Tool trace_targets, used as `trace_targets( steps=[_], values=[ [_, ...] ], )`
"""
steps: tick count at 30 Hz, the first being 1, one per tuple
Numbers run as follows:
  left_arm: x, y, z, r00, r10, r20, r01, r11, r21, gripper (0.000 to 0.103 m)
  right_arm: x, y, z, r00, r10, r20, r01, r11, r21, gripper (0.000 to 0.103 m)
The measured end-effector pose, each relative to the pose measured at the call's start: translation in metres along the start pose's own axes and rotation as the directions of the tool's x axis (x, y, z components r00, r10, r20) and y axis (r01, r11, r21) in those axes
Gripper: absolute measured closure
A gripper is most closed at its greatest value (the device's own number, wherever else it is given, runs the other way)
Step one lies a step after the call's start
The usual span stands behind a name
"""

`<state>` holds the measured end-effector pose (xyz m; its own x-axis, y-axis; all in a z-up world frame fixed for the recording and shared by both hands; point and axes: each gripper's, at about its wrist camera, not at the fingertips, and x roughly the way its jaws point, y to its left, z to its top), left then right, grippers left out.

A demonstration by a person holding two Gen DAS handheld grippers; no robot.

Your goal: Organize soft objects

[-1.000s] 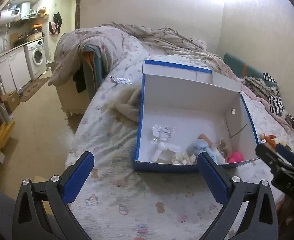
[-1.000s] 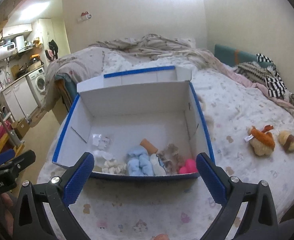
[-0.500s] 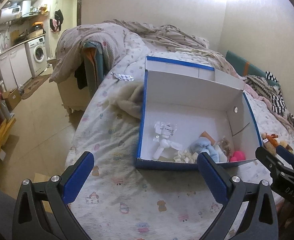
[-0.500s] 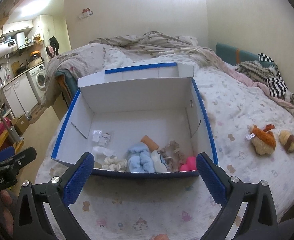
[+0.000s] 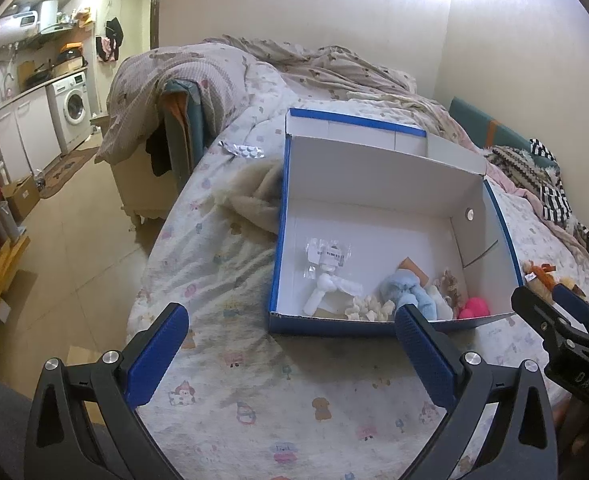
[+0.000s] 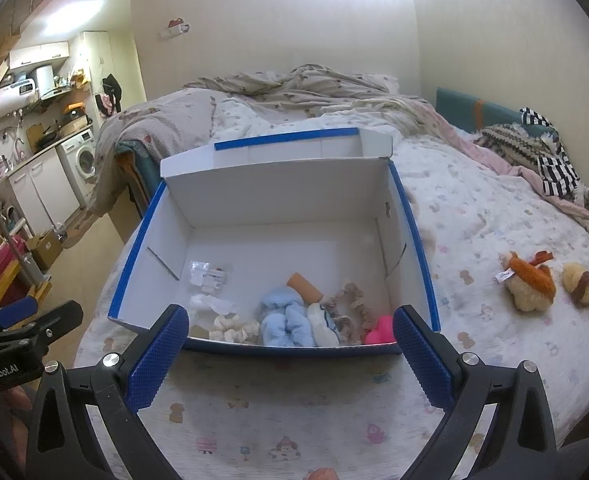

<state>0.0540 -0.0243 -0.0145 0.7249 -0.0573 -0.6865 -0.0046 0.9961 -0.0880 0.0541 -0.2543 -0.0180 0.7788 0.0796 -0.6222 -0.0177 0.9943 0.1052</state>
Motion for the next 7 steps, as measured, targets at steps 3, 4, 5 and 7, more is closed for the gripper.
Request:
trace_targets(
  steps=[3, 4, 5, 7],
  values=[
    [0.0011, -0.0019, -0.0005, 1.000, 0.006, -0.004, -0.005, 1.000, 0.010, 0.000, -0.0011, 0.0004, 0.0004, 1.000, 0.002, 0.002, -0.002, 1.000, 0.000, 0.000],
    [0.0013, -0.0025, -0.0008, 1.000, 0.009, -0.003, -0.008, 1.000, 0.013, 0.000, -0.0014, 0.0004, 0.0006, 1.000, 0.003, 0.003, -0.003, 1.000, 0.000, 0.000],
    [0.0011, -0.0030, -0.0012, 1.000, 0.012, -0.001, -0.012, 1.000, 0.016, 0.000, -0.0013, 0.0004, 0.0006, 1.000, 0.002, 0.002, -0.002, 1.000, -0.001, 0.000],
    [0.0016, -0.0039, -0.0017, 1.000, 0.011, -0.006, -0.011, 1.000, 0.022, 0.000, -0.0012, 0.0003, 0.0007, 1.000, 0.003, 0.002, -0.003, 1.000, 0.000, 0.000]
  ],
)
